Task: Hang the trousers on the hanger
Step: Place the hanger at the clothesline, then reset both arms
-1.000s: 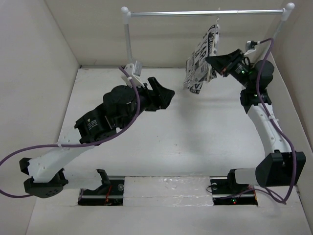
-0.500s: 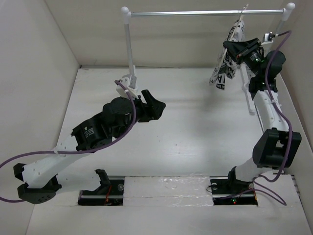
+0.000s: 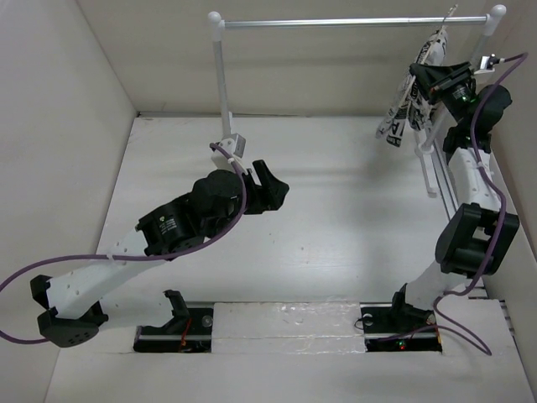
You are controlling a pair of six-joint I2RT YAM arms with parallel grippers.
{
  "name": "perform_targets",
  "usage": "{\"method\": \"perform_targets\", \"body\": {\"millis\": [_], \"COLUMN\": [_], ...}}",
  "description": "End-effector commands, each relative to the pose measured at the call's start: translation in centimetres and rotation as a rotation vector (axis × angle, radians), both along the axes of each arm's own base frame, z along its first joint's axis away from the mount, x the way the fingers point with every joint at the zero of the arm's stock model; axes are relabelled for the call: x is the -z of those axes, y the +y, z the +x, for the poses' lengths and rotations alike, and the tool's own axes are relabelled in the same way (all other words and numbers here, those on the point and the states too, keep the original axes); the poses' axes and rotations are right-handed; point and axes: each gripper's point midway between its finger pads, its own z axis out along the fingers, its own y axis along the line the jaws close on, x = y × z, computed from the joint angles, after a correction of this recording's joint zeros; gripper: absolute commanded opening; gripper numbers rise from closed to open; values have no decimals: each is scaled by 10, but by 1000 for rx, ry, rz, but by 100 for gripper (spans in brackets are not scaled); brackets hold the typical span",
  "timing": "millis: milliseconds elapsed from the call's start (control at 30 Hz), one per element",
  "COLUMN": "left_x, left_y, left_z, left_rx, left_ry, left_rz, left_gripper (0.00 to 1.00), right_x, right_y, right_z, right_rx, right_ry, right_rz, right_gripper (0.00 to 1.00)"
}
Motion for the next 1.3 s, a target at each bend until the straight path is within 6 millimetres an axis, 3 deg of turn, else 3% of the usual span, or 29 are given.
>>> {"method": "perform_targets", "body": {"millis": [0, 300, 533, 567, 700, 800, 867, 900, 933, 967, 1033, 1133, 1167, 1267], "left_x": [-8, 0, 1, 1, 2, 2, 4, 2, -2, 0, -7, -12, -11, -16], "left_y": [-3, -3, -6, -8, -7, -3, 1, 2, 4, 2, -1, -13, -19, -39], "left_z": [0, 1, 2, 3, 5, 10, 15, 20, 21, 23, 25, 27, 29, 31], "left_rx": [0, -15, -18, -17, -27, -55, -85, -106, -114, -119, -116, -88, -77, -23], "left_ry": [-7, 13, 23, 26, 27, 19, 6, -5, -12, -9, -25, -31, -35, -40], "left_rz": [-39, -34, -37, -36, -25, 8, 54, 69, 69, 84, 79, 61, 64, 67], "left_gripper": [60, 60, 60, 60, 60, 68, 88, 99, 99, 99, 99, 99, 99, 99], "right_x": [-82, -49, -26, -23, -10, -7, -15, -19, -12, -23, -19, -33, -37, -50], "right_y": [-5, -41, -55, -59, -64, -75, -85, -94, -101, -104, -114, -119, -115, -78], "right_z": [-37, -15, -15, -16, -20, -25, -32, -37, -36, -42, -49, -71, -76, -97], "right_rx": [43, 80, 88, 96, 96, 125, 169, 211, 225, 259, 303, 388, 391, 341], "right_ry": [-331, -258, -218, -214, -182, -136, -143, -129, -104, -116, -76, -79, -90, -191], "right_rz": [-110, -145, -145, -144, -159, -229, -318, -364, -381, -411, -476, -576, -597, -667], "right_gripper": [0, 0, 1, 4, 48, 58, 59, 65, 75, 100, 100, 100, 100, 100]}}
